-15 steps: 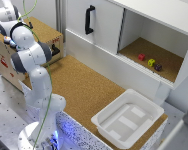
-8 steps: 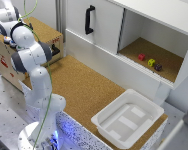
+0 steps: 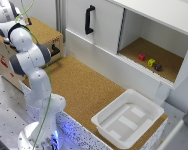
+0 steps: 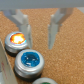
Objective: Turn off the blue light
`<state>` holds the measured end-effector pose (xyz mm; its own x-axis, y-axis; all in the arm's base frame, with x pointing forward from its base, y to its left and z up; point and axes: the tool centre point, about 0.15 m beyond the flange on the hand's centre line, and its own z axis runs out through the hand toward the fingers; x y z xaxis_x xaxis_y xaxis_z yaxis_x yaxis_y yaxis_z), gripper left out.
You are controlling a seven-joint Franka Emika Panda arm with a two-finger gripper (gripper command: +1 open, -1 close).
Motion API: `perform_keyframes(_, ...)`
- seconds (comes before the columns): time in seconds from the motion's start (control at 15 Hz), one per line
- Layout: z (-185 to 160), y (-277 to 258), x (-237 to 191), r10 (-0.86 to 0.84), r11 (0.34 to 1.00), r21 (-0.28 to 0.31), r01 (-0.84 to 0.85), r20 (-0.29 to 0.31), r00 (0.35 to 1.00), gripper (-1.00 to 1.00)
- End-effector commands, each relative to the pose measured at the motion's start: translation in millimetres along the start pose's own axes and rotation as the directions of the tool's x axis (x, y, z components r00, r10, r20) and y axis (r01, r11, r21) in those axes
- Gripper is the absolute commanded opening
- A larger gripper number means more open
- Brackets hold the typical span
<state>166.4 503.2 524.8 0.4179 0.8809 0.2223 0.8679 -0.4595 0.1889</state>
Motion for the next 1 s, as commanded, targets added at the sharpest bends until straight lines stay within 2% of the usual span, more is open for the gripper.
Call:
perform_keyframes(0.0, -1, 10, 5, 0.025, 0.998, -0.063, -0.021, 0.065, 0.998, 1.00)
perform_keyframes(0.27, 6, 15, -13, -0.006, 1.000, -0.007, 0.006, 0.015, 1.000, 1.00)
perform_keyframes(0.6, 20, 1, -23, -0.089, 0.990, 0.099, 0.096, -0.078, 0.993, 1.00)
perform_keyframes(0.73, 18, 22, -39, -0.045, 0.995, 0.079, 0.053, -0.092, 0.995, 1.00)
perform_keyframes(0.93, 10, 68, -76, 0.023, 1.000, 0.011, -0.022, -0.093, 0.995, 1.00)
